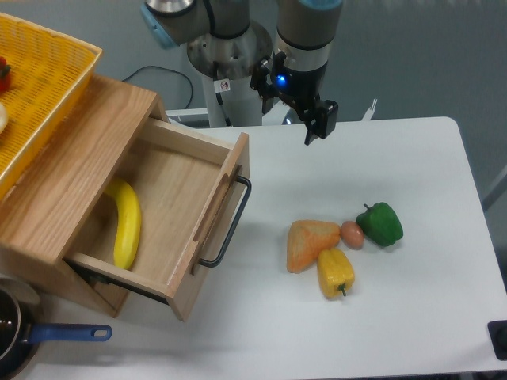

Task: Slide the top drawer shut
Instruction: 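Move the open gripper down toward the open wooden drawer's front panel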

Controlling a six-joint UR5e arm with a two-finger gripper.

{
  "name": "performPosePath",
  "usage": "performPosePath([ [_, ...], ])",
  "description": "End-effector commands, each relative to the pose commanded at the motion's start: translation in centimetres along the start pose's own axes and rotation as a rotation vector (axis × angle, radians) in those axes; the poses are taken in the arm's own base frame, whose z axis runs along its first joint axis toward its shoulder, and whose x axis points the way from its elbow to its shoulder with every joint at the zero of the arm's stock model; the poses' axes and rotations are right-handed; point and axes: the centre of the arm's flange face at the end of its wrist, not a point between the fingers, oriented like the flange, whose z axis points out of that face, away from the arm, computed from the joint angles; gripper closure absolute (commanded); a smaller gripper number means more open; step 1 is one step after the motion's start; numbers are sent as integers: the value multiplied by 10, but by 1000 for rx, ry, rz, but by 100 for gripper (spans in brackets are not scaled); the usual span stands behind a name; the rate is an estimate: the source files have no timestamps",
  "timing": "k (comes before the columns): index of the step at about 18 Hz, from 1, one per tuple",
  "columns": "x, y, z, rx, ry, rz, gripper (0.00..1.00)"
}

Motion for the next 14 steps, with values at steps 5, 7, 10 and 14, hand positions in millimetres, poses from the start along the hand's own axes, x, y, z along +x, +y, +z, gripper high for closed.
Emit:
performPosePath([
  [5,-4,4,5,-9,-8,-16,0],
  [7,-3,5,10,-11,-6,-14,0],
  [10,-8,11,9,-11,-13,-29,0],
  [14,-12,22,10,-119,-42,-44,0],
])
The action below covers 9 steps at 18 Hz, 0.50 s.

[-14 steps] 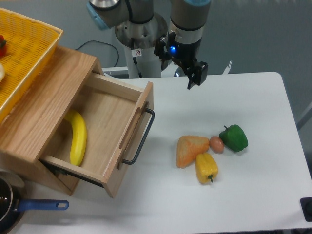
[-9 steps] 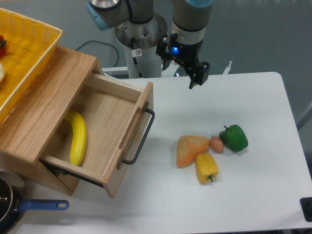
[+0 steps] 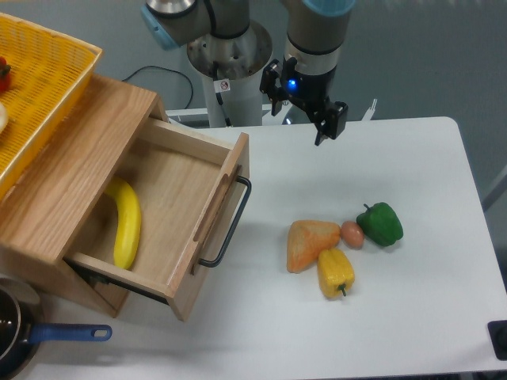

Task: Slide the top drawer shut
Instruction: 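Move the open gripper down toward the open wooden drawer's front panel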

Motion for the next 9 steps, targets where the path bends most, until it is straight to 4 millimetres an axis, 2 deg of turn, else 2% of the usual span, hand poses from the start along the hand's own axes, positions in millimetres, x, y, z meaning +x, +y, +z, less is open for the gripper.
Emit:
performPosePath([
  [3,-3,1,2,-7,-3,-35,0],
  [9,-21,1,5,25,-63,-256,0],
])
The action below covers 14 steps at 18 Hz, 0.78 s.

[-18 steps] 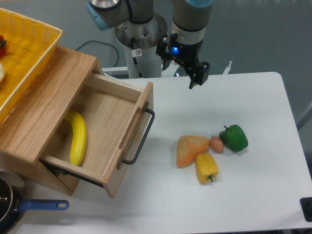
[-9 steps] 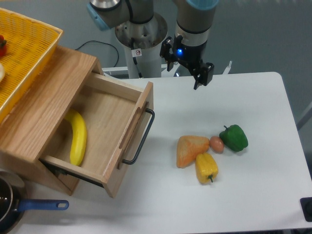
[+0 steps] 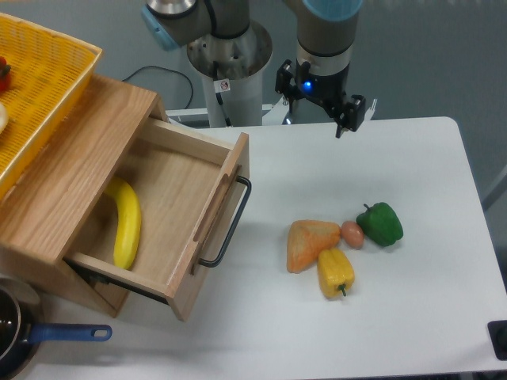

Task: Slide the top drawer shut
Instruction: 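Move the open gripper down toward the open wooden drawer's front panel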

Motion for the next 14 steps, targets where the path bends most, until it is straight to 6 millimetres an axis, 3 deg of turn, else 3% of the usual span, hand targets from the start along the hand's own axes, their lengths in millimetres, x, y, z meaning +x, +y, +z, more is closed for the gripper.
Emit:
performPosePath([
  [12,-26,-41,26,125,-39,-294,0],
  [14,-16,-61,24,141,-29,-318,0],
])
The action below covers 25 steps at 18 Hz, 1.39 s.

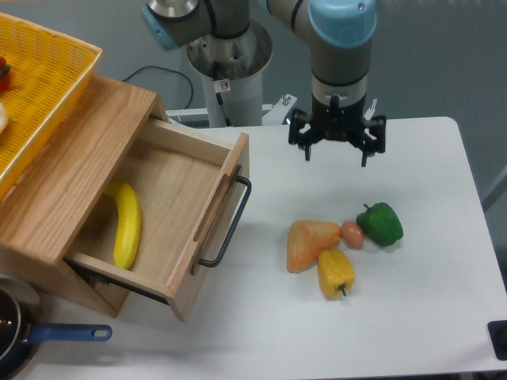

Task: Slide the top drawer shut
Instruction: 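Move the open gripper down toward the open wooden drawer's front panel, then lower the gripper against the drawer front beside its black handle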

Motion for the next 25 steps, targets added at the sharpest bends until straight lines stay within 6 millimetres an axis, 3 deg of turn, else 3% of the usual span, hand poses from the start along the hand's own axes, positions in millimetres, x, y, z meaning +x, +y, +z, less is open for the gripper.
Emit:
performPosePath([
  [6,35,-25,24,0,79,-31,0],
  [11,44,-24,37,-55,113,-42,0],
  [25,47,-17,29,-140,179,-60,0],
])
